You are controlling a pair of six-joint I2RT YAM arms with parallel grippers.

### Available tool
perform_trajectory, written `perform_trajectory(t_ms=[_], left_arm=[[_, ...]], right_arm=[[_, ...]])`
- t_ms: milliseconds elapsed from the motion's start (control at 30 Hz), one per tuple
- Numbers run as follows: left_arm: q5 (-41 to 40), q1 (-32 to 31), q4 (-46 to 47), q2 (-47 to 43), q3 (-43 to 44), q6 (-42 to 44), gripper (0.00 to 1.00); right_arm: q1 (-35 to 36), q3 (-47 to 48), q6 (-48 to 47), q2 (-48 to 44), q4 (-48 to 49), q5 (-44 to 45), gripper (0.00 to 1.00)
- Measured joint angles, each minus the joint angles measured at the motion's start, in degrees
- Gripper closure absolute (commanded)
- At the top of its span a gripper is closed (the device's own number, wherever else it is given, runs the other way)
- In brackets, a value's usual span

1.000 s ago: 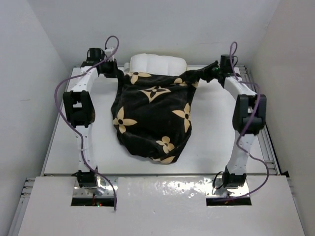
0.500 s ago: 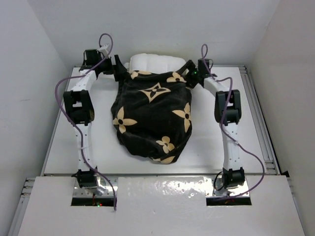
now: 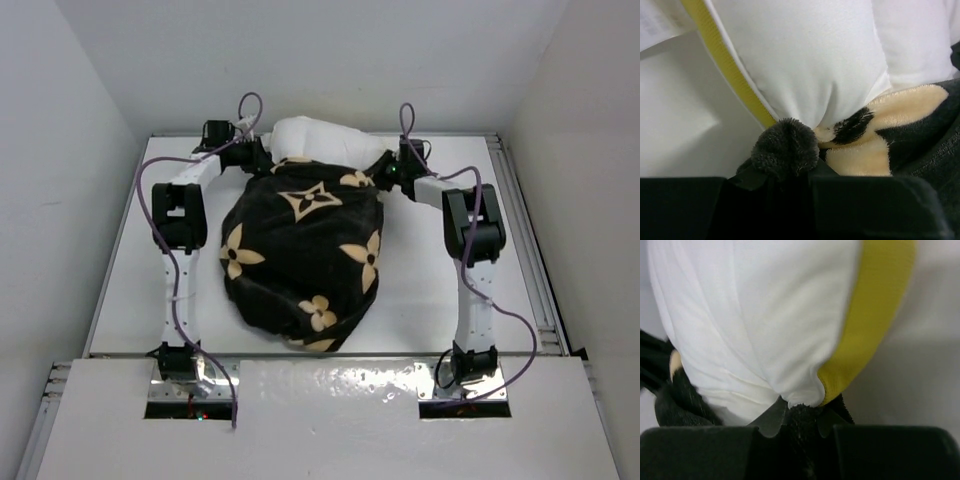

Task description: Put the pillow into the pillowcase

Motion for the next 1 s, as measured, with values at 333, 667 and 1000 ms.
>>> perform_trajectory(t_ms=[333,667,1000], left_arm=[[-3.52,-0.94,-30.6,-20.63,-17.75,26.73,0.0],[-6.93,7.02,-40.44,-22.12,-7.06,32.5,0.0],[-11.39,-3.37,-49.0,-29.92,-12.31,73.94,0.04]], right_arm=[[4.0,-42.14,-15.45,-40.02,-17.77,-7.78,0.01],[-9.64,-33.09,-23.04,-42.71,-32.06,-8.61,0.01],[-11.39,2.93,-32.57,-20.04,-35.47,-8.7,0.01]])
